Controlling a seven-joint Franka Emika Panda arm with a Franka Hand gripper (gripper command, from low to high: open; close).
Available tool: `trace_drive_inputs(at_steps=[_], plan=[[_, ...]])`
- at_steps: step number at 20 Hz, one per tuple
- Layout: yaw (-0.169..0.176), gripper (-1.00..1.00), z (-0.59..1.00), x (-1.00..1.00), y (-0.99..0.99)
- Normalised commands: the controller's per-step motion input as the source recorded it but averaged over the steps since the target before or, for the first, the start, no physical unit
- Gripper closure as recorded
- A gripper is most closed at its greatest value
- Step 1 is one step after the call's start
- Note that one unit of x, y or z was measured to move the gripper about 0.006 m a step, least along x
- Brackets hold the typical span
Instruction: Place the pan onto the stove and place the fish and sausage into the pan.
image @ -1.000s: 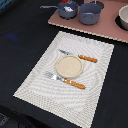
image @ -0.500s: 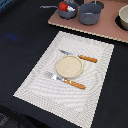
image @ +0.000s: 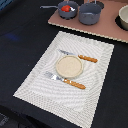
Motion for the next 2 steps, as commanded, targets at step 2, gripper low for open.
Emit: trace_drive_inputs(at_steps=[2], plan=[[-0.044,-1.00,-0.01,-0.15,0.18]])
